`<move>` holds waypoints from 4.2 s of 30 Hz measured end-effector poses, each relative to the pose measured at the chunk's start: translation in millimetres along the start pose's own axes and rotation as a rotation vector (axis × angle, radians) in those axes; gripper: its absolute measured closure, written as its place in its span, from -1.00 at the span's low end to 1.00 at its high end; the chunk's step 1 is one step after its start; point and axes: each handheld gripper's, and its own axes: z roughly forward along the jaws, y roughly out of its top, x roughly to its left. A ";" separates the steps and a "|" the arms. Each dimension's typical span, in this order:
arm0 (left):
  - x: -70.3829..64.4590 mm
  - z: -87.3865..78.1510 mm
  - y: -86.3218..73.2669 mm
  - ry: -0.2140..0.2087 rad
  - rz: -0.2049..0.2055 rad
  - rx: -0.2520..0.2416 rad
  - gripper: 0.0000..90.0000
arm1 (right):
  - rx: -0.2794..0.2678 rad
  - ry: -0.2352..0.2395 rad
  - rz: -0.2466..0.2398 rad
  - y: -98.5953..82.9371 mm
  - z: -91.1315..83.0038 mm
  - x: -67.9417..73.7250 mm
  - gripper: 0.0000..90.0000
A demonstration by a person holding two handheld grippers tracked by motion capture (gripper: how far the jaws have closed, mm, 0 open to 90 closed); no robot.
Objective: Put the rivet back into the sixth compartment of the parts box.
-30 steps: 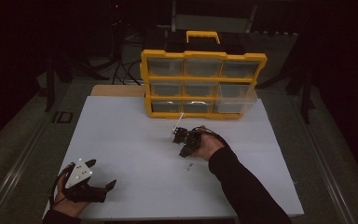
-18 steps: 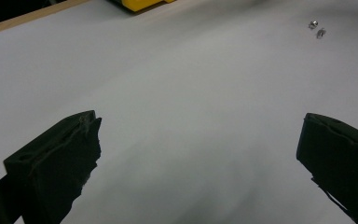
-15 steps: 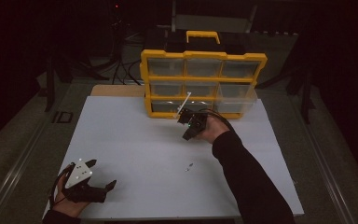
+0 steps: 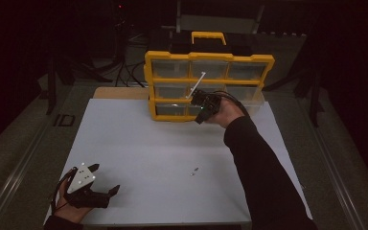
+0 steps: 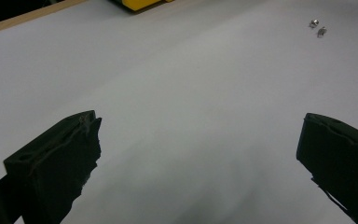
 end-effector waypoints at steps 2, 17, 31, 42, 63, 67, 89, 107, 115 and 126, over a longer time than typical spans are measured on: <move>0.4 0.0 -0.1 0.000 -0.001 0.002 -0.99 | -0.007 -0.004 0.006 1.1 -4.1 -4.9 0.83; -0.7 1.3 -0.4 -0.013 -0.002 0.020 -0.99 | -0.077 -0.058 0.084 4.0 -36.5 -38.4 0.83; -0.3 1.0 -0.5 -0.014 -0.001 0.023 -0.99 | -0.133 -0.103 0.167 -10.6 -65.1 -59.3 0.83; -0.3 0.9 -0.6 -0.013 -0.002 0.022 -0.99 | -0.113 -0.171 0.236 -34.0 -90.5 -74.8 0.83; -0.4 1.5 -0.7 -0.017 -0.004 0.025 -0.99 | -0.086 -0.239 0.243 -48.8 -82.8 -76.3 -0.69; -0.2 1.6 -0.8 -0.018 -0.002 0.027 -0.99 | -0.094 -0.248 0.211 -45.5 -80.2 -69.7 -0.70; -0.2 1.7 -1.0 -0.016 -0.006 0.026 -0.99 | -0.163 -0.195 0.018 -9.6 -69.3 -22.3 -0.71; -0.2 1.5 -0.9 -0.016 -0.003 0.024 -0.99 | -0.123 -0.150 -0.082 -3.6 -29.6 20.1 -0.68; -0.2 1.1 -0.9 -0.016 -0.003 0.025 -0.99 | -0.085 -0.126 -0.097 -13.0 2.7 37.6 -0.68; -0.3 1.4 -1.0 -0.016 -0.003 0.025 -0.99 | -0.035 -0.096 -0.133 -39.1 47.7 59.6 -0.67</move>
